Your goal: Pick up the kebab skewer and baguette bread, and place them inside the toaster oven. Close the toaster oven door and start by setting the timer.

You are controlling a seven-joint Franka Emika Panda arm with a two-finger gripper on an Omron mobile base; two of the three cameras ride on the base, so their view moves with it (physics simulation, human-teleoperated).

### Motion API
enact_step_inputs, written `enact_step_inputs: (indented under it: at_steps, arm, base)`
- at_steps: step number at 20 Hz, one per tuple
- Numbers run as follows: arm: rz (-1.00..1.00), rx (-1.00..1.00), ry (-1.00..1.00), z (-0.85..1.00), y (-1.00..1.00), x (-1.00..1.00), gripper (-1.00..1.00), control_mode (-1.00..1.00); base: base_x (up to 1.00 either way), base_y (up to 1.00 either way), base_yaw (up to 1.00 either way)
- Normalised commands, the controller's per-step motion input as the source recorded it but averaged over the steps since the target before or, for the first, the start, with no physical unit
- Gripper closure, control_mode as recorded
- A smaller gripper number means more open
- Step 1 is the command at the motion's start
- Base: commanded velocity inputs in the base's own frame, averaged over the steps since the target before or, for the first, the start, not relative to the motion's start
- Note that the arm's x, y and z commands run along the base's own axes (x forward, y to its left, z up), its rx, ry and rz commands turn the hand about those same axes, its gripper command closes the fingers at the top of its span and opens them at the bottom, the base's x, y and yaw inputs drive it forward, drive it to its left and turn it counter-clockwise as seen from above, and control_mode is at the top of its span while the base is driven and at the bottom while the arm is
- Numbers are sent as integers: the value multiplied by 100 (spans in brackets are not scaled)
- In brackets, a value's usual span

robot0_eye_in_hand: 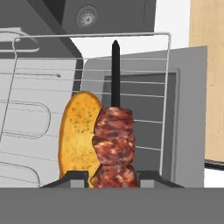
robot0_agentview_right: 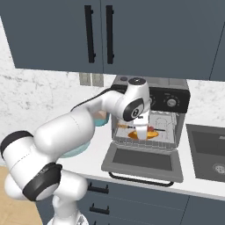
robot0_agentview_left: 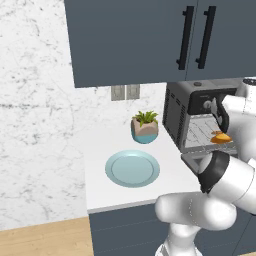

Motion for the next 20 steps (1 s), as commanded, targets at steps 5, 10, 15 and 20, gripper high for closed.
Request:
enact_step_inputs:
  at_steps: [5, 10, 15, 20]
  arm:
    - [0, 0, 0, -8, 0, -7, 100, -100]
    - [0, 0, 0, -9, 0, 0, 100, -100]
    - [0, 0, 2, -4, 0, 0, 100, -100]
    - [0, 0, 3, -7, 0, 3, -100, -100]
  base:
    - [0, 0, 0]
    - [0, 0, 0]
    - [0, 0, 0]
    - [0, 0, 0]
